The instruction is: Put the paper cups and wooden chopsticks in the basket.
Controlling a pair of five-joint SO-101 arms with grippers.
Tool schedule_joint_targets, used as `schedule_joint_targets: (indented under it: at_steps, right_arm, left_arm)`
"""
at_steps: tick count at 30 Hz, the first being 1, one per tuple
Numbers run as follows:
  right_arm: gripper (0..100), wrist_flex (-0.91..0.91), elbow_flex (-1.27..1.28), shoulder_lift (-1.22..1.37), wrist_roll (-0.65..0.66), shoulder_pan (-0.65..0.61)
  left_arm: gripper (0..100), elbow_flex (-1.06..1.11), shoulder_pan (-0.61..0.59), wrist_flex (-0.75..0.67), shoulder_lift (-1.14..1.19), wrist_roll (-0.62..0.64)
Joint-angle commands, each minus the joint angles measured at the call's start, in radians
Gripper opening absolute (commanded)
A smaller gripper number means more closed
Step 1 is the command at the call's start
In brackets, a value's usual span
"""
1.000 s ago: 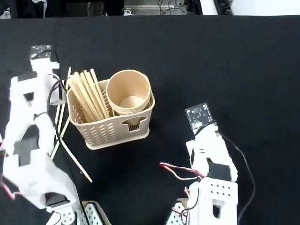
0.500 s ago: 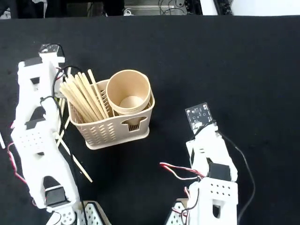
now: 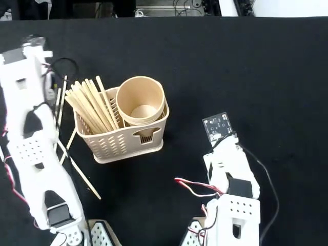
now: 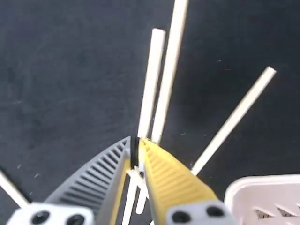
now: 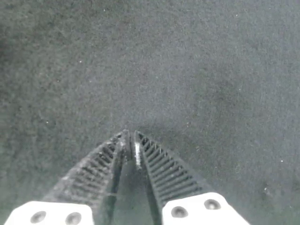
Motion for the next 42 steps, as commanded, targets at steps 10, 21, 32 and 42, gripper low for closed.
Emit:
schedule_joint_targets:
  at_steps: [10, 21, 32, 42]
  right_arm:
    - [1.4, -0.009, -0.007, -0.015, 0.006, 0.006]
    - [1.4, -0.009, -0.007, -0.015, 0.006, 0.006]
    - [1.4, -0.009, -0.007, -0.015, 0.006, 0.006]
    - [1.5, -0.009, -0.007, -0.015, 0.006, 0.005]
  left_arm:
    - [11, 0.266, -0.044, 0.014, -0.295, -0.098]
    - [20, 0.328, -0.061, -0.213, -0.034, -0.157]
    - [3, 0.326, -0.131, -0.226, 0.008, -0.158]
    - [3, 0.081, -0.266, 0.018, -0.083, -0.155]
